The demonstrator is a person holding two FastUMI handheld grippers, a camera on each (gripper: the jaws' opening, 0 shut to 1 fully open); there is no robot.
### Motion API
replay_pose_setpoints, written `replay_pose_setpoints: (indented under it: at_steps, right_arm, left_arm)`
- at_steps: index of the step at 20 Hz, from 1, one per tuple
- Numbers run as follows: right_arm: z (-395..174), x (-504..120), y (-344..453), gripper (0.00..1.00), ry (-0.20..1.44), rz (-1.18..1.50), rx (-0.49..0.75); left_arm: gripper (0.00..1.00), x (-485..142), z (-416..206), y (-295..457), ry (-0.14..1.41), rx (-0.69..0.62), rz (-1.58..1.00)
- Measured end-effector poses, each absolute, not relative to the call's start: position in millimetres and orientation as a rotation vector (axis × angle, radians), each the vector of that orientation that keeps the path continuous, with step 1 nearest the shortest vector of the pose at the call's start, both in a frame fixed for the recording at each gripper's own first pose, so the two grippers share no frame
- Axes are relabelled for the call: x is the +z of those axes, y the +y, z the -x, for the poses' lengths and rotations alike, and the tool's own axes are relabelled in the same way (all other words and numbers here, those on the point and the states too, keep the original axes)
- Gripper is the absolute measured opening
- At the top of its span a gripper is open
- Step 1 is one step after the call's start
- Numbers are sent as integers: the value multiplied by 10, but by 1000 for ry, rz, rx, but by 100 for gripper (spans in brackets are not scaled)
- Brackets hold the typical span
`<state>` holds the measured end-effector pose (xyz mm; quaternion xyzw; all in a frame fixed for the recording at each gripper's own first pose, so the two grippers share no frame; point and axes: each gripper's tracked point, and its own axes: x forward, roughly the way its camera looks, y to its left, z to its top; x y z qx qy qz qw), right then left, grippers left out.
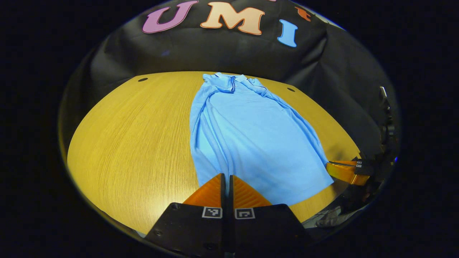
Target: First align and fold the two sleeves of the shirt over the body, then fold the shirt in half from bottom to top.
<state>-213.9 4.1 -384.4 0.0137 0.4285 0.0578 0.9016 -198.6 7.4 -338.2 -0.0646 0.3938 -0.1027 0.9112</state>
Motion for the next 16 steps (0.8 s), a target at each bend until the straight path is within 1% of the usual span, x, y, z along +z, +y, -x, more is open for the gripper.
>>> replay_pose_setpoints:
  at_steps: [1, 2, 3, 5, 9, 10, 12, 16]
  right_arm:
    - [2087, -3774, 49, 3, 873, -54, 119]
    - [2032, -3707, 65, 0, 860, -76, 120]
    - [1952, -3644, 90, 2, 844, -98, 122]
    - [1798, -3541, 140, 3, 824, -133, 128]
    - [1433, -3361, 250, 2, 780, -193, 127]
    - [1337, -3330, 286, 0, 772, -203, 132]
    - [1116, -3275, 317, 3, 749, -211, 131]
    - [653, -3155, 350, 2, 704, -242, 108]
  left_arm:
    - [0, -3297, 1931, 24, 789, -232, 145]
    - [0, -3215, 1894, 18, 771, -238, 142]
    - [0, -3140, 1860, -27, 761, -253, 146]
    - [0, -3047, 1680, -65, 741, -266, 159]
    - [0, -2996, 1373, -38, 736, -266, 223]
    - [0, -2995, 1282, -25, 740, -267, 240]
    - [0, -2994, 1110, 30, 743, -261, 257]
    - [0, -2880, 680, 118, 704, -262, 259]
